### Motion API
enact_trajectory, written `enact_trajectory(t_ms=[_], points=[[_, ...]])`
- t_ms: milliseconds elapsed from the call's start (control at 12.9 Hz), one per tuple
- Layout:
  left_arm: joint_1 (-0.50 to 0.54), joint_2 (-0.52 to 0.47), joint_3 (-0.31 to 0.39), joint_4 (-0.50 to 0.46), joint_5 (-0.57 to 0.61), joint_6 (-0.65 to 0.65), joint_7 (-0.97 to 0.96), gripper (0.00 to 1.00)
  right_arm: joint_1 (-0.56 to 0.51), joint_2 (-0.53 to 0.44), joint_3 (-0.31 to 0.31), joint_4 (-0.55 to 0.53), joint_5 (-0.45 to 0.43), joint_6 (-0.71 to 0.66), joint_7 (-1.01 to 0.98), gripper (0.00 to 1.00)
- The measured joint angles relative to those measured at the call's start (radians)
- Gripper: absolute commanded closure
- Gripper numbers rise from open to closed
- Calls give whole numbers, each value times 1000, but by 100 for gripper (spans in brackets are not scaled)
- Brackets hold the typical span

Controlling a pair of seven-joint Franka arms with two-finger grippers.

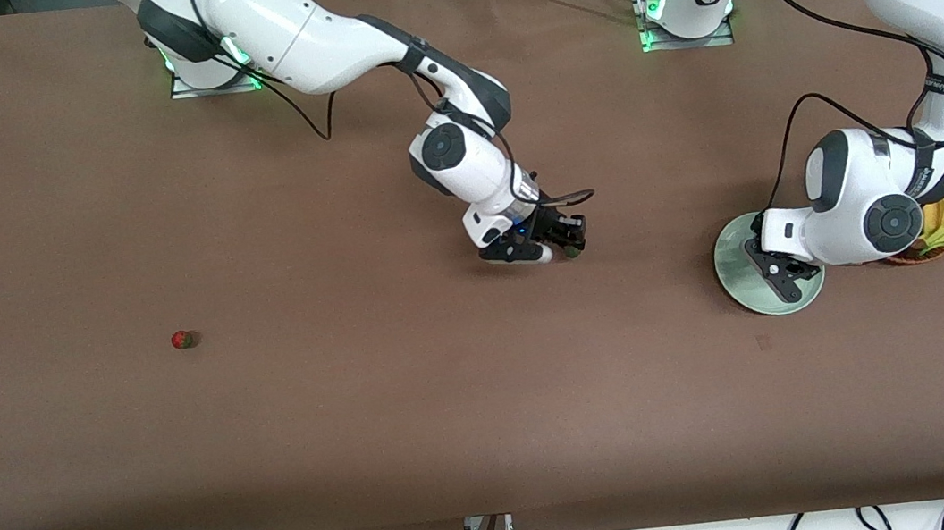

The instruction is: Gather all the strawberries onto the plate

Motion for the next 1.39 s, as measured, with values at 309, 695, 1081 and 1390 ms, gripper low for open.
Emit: enact_trajectory(t_ms=[309,695,1081,1390], points=[[1,-41,-43,9,0,-51,-3,0,33,65,-40,63,0,13,14,69],[-1,-97,-97,9,-161,-92,-102,0,27,73,-62,96,1,13,14,0],[-10,-85,-99,3,-436,-27,-153,0,-128,-71,-73,146,1,-357,-76,0],[-121,-29,-104,-1,-515,184,-248,0,-321,-179,-73,144,3,-753,-387,0]])
